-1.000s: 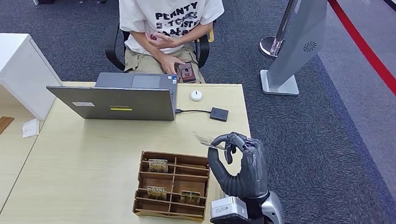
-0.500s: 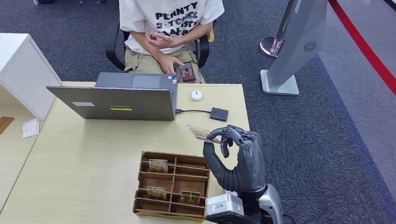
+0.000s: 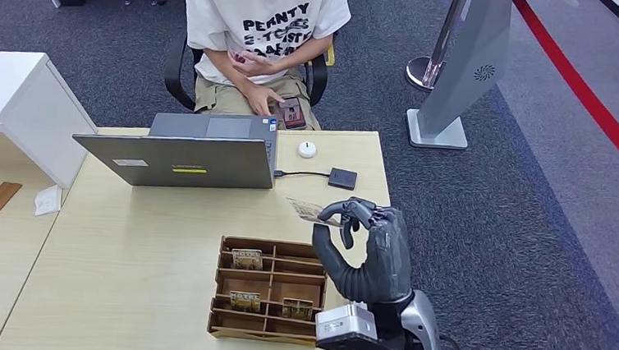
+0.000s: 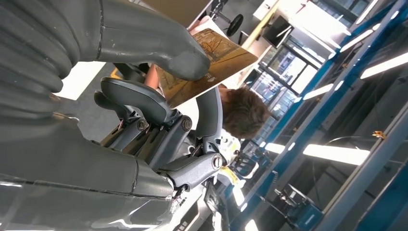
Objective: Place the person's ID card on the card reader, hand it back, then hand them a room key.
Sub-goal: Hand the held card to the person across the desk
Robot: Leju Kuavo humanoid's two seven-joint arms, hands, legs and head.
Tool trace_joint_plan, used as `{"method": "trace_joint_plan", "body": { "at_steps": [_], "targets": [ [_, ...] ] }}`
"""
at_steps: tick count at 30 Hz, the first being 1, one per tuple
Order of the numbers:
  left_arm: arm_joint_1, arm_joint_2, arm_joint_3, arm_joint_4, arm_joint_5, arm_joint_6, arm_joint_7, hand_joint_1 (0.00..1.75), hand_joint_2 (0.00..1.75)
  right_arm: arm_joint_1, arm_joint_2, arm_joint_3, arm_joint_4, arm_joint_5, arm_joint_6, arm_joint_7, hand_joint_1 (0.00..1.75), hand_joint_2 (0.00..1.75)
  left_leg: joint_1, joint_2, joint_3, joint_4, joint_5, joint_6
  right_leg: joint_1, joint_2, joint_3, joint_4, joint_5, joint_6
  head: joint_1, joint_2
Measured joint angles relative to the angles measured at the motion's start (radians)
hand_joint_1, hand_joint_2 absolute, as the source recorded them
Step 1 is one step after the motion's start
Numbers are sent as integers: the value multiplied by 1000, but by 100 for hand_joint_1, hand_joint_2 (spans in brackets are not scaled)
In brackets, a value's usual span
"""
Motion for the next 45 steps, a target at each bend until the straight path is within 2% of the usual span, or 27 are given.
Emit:
{"method": "trace_joint_plan", "body": {
  "at_steps": [4,14,29,45],
  "targets": [
    [0,0,0,6,-24,-5,21,0,0,-28,1,8,20,25,15,36,175,175,0,0,0,0,0,0,0,0,0,0,0,0,0,0],
    [0,0,0,7,-124,-10,39,0,0,-228,33,12,225,53,80,123,175,175,0,0,1,0,1,-1,0,0,0,1,1,0,0,0],
    [-2,-2,0,7,-206,-10,42,0,0,-389,92,3,445,146,74,190,175,175,0,0,0,0,1,-1,0,0,0,1,1,0,0,0],
    [-9,-12,0,7,-235,-7,50,0,0,-439,168,-2,537,204,26,233,175,175,0,0,0,0,1,-1,0,0,0,1,1,0,0,0]
  ]
}}
